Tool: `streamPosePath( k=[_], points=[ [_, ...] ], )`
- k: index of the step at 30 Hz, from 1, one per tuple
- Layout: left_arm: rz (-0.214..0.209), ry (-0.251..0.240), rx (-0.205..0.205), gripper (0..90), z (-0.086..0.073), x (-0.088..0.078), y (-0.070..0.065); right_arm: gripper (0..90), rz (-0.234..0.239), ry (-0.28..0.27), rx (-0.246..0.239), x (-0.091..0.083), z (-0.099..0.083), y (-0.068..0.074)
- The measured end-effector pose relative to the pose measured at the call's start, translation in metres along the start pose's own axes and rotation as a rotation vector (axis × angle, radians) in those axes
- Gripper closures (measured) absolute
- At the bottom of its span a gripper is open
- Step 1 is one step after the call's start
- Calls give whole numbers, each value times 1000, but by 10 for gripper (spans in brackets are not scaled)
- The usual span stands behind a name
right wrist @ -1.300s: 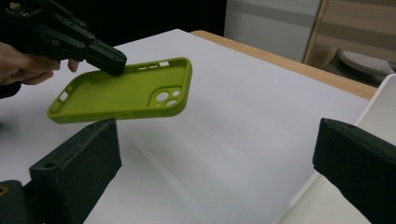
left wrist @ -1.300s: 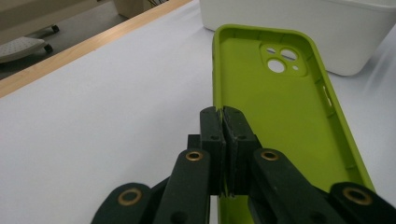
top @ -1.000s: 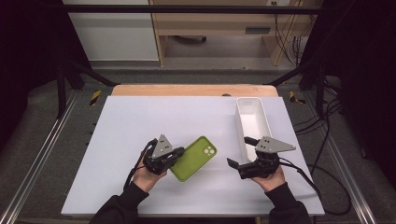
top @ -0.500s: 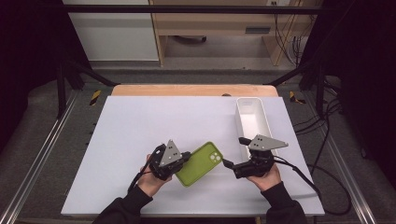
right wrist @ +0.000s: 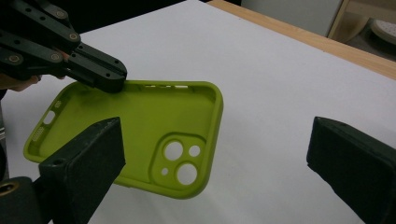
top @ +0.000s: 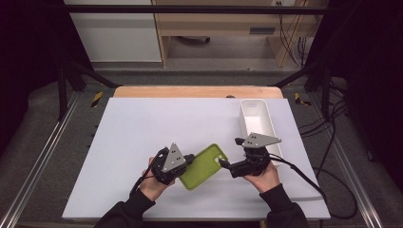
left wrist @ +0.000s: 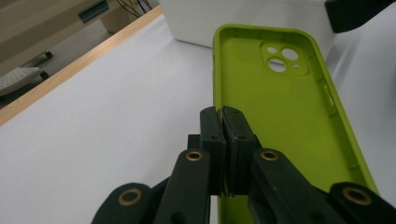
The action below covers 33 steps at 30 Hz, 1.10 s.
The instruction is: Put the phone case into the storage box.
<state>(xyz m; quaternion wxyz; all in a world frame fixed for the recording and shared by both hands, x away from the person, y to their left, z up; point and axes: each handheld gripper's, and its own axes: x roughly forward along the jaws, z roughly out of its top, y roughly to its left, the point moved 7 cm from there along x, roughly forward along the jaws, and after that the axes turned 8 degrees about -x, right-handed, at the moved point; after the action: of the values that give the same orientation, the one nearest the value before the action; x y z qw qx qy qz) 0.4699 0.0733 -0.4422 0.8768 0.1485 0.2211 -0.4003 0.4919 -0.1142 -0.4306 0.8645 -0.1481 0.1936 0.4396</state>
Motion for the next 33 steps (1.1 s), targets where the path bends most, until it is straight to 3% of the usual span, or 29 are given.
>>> streamPosePath(
  k=[14, 33],
  points=[
    [1, -16, 23, 876, 4, -4, -4, 105, 29, 65, 29, 18, 12, -4],
    [1, -48, 35, 877, 10, -10, -5, 374, 155, 135, 84, 20, 17, -11]
  ],
)
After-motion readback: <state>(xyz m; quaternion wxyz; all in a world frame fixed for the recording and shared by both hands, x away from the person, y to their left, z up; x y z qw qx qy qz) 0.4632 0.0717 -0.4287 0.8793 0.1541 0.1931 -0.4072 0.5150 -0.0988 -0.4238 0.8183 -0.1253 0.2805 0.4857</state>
